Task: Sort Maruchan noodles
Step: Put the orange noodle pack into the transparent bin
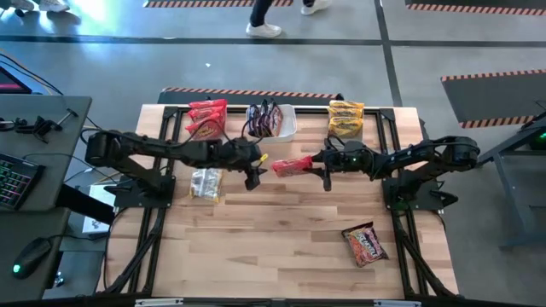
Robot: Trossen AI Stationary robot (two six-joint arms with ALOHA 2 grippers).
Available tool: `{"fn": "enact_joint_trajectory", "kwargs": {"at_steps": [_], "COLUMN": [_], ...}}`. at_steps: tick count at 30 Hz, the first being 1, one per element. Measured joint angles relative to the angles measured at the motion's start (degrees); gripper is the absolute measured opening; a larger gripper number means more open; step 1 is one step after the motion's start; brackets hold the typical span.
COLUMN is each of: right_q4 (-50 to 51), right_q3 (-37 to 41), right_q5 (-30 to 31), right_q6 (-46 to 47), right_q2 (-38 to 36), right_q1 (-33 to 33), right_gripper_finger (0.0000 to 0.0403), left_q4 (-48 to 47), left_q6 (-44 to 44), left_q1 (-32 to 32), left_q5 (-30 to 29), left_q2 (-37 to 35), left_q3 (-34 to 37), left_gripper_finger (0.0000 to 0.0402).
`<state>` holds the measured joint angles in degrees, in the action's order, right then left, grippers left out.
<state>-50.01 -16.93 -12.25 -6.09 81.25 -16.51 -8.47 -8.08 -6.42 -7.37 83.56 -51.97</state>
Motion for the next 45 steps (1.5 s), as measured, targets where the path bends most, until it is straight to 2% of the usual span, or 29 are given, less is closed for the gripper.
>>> {"fn": "enact_joint_trajectory", "kwargs": {"at_steps": [7,15,18,21,31,36,45], "right_q4": [-0.4,-0.4,-0.4,-0.4,-0.4,-0.8,-1.7], "right_q3": [0.0,0.0,0.0,0.0,0.0,0.0,0.0], "right_q5": [0.0,0.0,0.1,0.1,0.1,0.0,-0.3], "right_q6": [-0.1,-0.2,-0.2,-0.3,-0.3,-0.3,1.0], "right_q2": [0.0,0.0,0.0,0.0,0.0,0.0,0.0], "right_q1": [0.0,0.0,0.0,0.0,0.0,0.0,0.0], "right_gripper_finger": [0.0122,0.0122,0.0122,0.0122,0.0122,0.0122,0.0122], "left_q4": [-0.6,-0.9,-1.8,-4.1,-4.3,-4.1,-4.1], "left_q6": [2.8,10.2,11.2,11.3,14.0,14.3,14.4], "left_q1": [-0.8,-1.3,-1.3,-1.3,-1.3,-1.4,-2.4], "left_q5": [1.7,3.1,6.1,8.9,9.0,9.0,9.3], "left_q2": [5.1,15.2,17.7,19.8,23.7,23.7,23.7], "left_q3": [-8.6,-17.2,-20.3,-22.5,-24.5,-24.5,-24.5], "left_gripper_finger": [0.0268,0.0269,0.0270,0.0270,0.0269,0.0244,0.0155]}}
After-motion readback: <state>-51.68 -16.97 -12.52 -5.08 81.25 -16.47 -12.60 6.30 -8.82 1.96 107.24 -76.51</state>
